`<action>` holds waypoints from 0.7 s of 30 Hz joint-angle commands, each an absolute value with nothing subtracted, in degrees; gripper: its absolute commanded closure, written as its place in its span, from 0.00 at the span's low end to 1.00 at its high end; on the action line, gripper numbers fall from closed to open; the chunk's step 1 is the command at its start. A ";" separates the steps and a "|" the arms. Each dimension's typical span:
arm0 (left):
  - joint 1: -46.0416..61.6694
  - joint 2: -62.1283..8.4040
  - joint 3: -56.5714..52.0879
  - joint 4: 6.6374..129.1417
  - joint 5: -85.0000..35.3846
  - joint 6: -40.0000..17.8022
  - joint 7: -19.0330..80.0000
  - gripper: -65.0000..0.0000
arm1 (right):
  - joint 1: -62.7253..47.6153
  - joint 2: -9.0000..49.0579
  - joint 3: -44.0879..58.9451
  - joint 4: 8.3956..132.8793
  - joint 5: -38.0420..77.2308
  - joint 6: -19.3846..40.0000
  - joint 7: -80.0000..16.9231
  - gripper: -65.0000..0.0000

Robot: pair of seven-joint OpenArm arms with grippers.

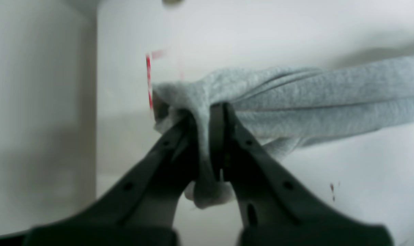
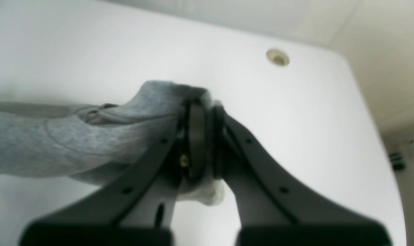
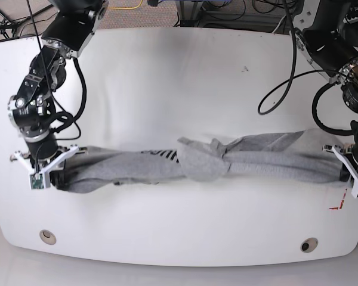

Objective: Fold the T-shirt properly
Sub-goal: 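Lift the stretched shirt with both grippers and lay it back on the table, then drag the shirt with both grippers away from the table edge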

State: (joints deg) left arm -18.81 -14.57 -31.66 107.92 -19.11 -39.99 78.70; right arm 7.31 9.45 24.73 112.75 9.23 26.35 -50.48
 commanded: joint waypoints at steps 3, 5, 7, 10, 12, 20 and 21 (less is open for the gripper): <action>-12.53 -17.10 -34.33 109.23 -18.95 -40.00 77.23 1.00 | -2.33 8.40 26.86 114.15 9.80 26.15 -42.86 1.00; -10.24 -17.54 -35.30 109.23 -18.95 -40.00 77.23 1.00 | -5.41 7.43 27.56 113.98 9.80 26.15 -41.63 1.00; -8.48 -17.54 -35.91 109.23 -18.95 -40.00 77.23 1.00 | -7.78 6.46 27.91 113.98 9.80 26.15 -40.40 1.00; -5.93 -17.63 -36.79 109.32 -18.95 -40.00 77.23 1.00 | -11.03 5.49 28.00 113.98 9.80 26.15 -39.25 1.00; -3.91 -17.63 -37.32 109.41 -18.95 -40.00 77.23 1.00 | -13.05 5.05 28.09 113.98 9.80 26.15 -39.08 1.00; 4.79 -17.63 -39.08 109.41 -18.68 -40.00 77.23 1.00 | -18.77 4.18 27.91 113.89 9.80 26.15 -38.99 1.00; 5.93 -17.71 -39.16 109.41 -18.68 -40.00 77.23 1.00 | -19.47 3.74 27.91 113.89 9.80 26.15 -38.99 1.00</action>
State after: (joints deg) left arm 4.16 -16.56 -38.72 108.36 -18.85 -39.97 78.17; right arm -18.39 3.81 27.79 112.77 9.37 26.46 -40.71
